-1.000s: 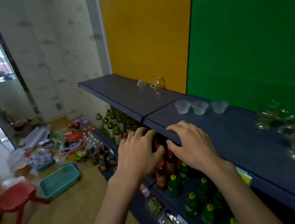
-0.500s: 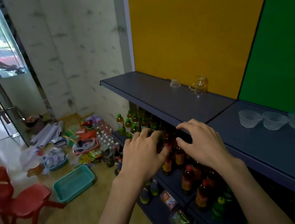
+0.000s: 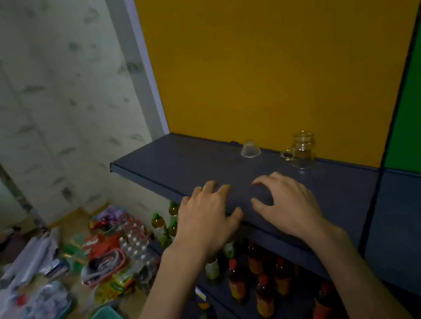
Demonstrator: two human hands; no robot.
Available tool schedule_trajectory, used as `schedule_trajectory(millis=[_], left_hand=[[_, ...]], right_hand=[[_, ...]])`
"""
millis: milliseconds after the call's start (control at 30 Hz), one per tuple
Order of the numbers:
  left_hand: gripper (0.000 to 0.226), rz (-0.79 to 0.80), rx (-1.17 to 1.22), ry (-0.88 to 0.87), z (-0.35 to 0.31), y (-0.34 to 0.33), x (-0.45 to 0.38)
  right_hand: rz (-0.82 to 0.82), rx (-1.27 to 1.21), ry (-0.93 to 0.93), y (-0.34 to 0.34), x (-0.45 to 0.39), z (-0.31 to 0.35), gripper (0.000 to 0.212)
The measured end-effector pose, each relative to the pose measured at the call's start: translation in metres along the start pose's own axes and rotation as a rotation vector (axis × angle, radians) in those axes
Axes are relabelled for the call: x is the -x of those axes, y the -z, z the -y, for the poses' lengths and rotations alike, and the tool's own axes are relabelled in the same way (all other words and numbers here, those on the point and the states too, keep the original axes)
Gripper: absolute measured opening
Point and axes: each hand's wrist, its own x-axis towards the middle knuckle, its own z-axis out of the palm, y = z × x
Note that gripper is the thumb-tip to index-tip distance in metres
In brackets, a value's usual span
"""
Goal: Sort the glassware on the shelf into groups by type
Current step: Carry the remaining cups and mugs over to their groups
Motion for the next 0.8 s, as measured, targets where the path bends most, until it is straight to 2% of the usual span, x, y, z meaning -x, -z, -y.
schedule_trajectory(millis=[267, 500, 667, 800], left_hand=[[0.061, 0.038, 0.086, -0.141, 0.028, -0.029, -0.115], [0.062, 0.087, 0.167, -0.317, 0.047, -0.070, -0.205], [0.061, 0.131, 0.213, -0.467, 0.058, -0.092, -0.265], [0.056, 0.076, 0.254, -0.577, 0.073, -0.103, -0.310]], right_hand=[[-0.009, 0.082, -0.151, -0.015, -0.079, -0.028, 0.048], [-0.089, 0.172, -0.370, -0.026, -0.122, -0.054, 0.049], [-0.168, 0.231, -0.513, -0.035, -0.144, -0.053, 0.042], [-0.210, 0.278, -0.602, -0.041, -0.172, -0.041, 0.037]])
